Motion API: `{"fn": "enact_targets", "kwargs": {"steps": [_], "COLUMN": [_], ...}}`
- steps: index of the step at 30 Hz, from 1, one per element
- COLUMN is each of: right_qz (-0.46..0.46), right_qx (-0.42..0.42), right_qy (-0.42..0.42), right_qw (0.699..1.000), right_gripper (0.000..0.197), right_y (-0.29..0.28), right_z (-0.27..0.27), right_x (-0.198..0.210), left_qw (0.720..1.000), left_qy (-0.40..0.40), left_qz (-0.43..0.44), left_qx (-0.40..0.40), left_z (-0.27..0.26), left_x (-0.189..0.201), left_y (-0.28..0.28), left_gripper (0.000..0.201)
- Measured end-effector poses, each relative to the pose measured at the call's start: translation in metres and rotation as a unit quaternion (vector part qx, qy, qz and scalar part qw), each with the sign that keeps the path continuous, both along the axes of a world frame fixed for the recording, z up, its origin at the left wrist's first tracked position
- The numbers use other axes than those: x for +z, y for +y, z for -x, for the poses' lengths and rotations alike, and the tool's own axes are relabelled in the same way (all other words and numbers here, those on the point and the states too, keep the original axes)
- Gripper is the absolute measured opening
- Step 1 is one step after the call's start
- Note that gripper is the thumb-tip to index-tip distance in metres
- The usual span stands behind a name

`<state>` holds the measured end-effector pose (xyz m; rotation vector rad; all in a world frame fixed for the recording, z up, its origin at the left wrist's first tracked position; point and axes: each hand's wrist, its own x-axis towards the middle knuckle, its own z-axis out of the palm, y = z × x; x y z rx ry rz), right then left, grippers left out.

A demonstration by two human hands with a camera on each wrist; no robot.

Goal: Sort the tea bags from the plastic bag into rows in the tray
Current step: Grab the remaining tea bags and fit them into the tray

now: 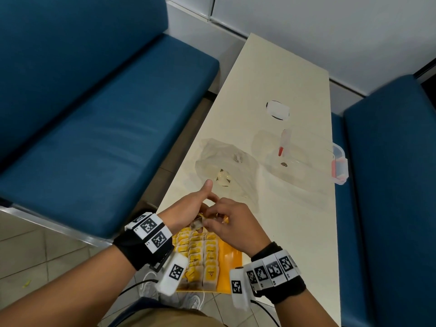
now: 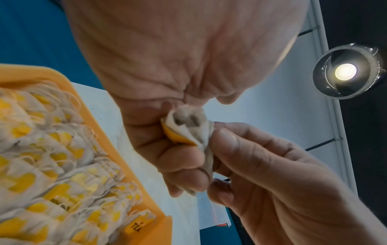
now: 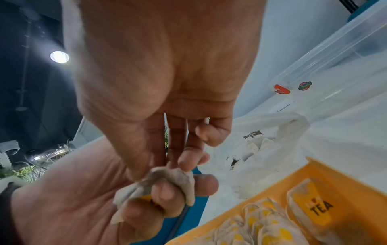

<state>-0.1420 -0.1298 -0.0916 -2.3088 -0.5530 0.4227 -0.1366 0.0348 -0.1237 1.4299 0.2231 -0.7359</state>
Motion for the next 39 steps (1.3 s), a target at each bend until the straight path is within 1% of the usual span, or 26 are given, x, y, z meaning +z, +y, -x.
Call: {"fn": "enact_targets", "kwargs": {"steps": [3, 5, 8, 10, 12, 14, 15, 18, 19, 22, 25, 27, 31, 33, 36, 39], "right_qz": [0.007, 0.008, 0.004, 0.006, 0.002, -0.017, -0.029, -0.060, -0.073, -0.115, -0.118, -0.110, -0.100, -0.103, -0.093, -0.029], "right_qx": [-0.011, -0.015, -0.022, -0.034, -0.058, -0.092, -0.110, -0.160, -0.171, -0.168, -0.130, -0.116, -0.098, -0.097, -0.122, -0.139], "right_qy": [0.011, 0.004, -0.014, -0.021, -0.027, -0.022, -0.017, 0.008, 0.023, 0.073, 0.100, 0.087, 0.013, 0.004, 0.009, 0.013], "right_qw": [1.000, 1.000, 1.000, 0.999, 0.998, 0.995, 0.993, 0.985, 0.982, 0.976, 0.979, 0.983, 0.990, 0.990, 0.988, 0.990], "right_gripper": [0.020, 0.019, 0.010, 0.011, 0.015, 0.021, 0.024, 0.031, 0.032, 0.035, 0.046, 0.045, 0.026, 0.017, 0.015, 0.017], "right_y": [0.002, 0.002, 0.001, 0.000, -0.002, -0.006, -0.008, -0.014, -0.015, -0.015, -0.021, -0.025, -0.027, -0.029, -0.037, -0.046], "right_z": [0.001, 0.002, 0.002, 0.002, 0.000, -0.001, -0.003, -0.004, -0.004, -0.002, -0.002, -0.004, -0.006, -0.007, -0.012, -0.016], "right_x": [0.001, 0.000, -0.003, -0.003, -0.003, -0.003, -0.003, -0.003, -0.002, 0.003, 0.006, 0.006, 0.006, 0.007, 0.008, 0.005], "left_qw": [1.000, 1.000, 1.000, 0.999, 0.999, 1.000, 1.000, 0.999, 0.999, 0.997, 0.997, 0.996, 0.995, 0.996, 0.999, 0.995], "left_qy": [-0.003, 0.000, 0.005, 0.006, 0.006, 0.003, -0.002, -0.034, -0.040, -0.042, -0.021, -0.010, 0.000, -0.007, -0.029, -0.067], "left_qz": [-0.007, -0.001, 0.027, 0.040, 0.038, 0.030, 0.026, 0.029, 0.034, 0.057, 0.079, 0.094, 0.100, 0.087, 0.012, -0.066], "left_qx": [-0.005, -0.005, 0.001, -0.006, -0.012, -0.009, -0.007, -0.013, -0.014, -0.009, 0.007, 0.004, -0.018, -0.024, -0.013, -0.011], "left_z": [0.000, 0.000, -0.001, -0.002, -0.002, -0.002, -0.002, -0.002, -0.001, 0.001, 0.001, -0.001, -0.002, -0.002, -0.002, 0.001], "left_x": [-0.001, -0.001, -0.004, -0.005, -0.008, -0.009, -0.009, -0.010, -0.012, -0.016, -0.018, -0.018, -0.017, -0.017, -0.017, -0.020], "left_y": [0.000, -0.001, -0.001, 0.000, 0.002, 0.007, 0.009, 0.016, 0.017, 0.014, 0.011, 0.011, 0.009, 0.008, 0.009, 0.012], "left_gripper": [0.073, 0.074, 0.080, 0.085, 0.084, 0.076, 0.067, 0.033, 0.028, 0.017, 0.009, 0.008, 0.013, 0.017, 0.020, 0.015]}}
